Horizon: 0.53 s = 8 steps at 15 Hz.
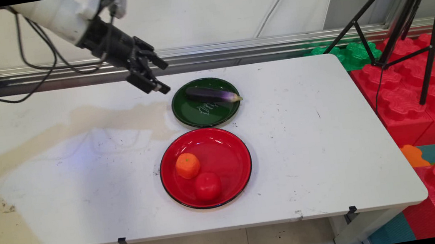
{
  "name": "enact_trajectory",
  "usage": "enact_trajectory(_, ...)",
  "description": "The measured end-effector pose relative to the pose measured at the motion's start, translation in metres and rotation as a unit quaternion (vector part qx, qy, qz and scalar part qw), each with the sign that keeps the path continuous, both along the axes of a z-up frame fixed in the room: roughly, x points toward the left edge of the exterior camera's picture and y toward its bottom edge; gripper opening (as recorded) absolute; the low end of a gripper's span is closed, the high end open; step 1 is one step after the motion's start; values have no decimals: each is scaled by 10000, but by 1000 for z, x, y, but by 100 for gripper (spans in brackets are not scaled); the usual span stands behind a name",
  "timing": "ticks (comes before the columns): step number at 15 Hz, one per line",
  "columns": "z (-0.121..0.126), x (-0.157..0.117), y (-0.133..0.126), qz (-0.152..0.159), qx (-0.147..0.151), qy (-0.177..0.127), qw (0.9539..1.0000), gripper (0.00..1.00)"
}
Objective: Pick up the eggplant from the green plate
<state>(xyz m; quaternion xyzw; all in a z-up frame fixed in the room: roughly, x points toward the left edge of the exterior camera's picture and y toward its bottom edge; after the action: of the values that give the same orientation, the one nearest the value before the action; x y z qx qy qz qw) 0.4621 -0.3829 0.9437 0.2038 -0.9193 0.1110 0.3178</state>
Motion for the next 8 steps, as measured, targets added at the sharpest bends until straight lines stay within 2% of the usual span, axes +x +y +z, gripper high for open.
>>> enact_trajectory(8,-50,-28,-54,-316,20,-519,9981,100)
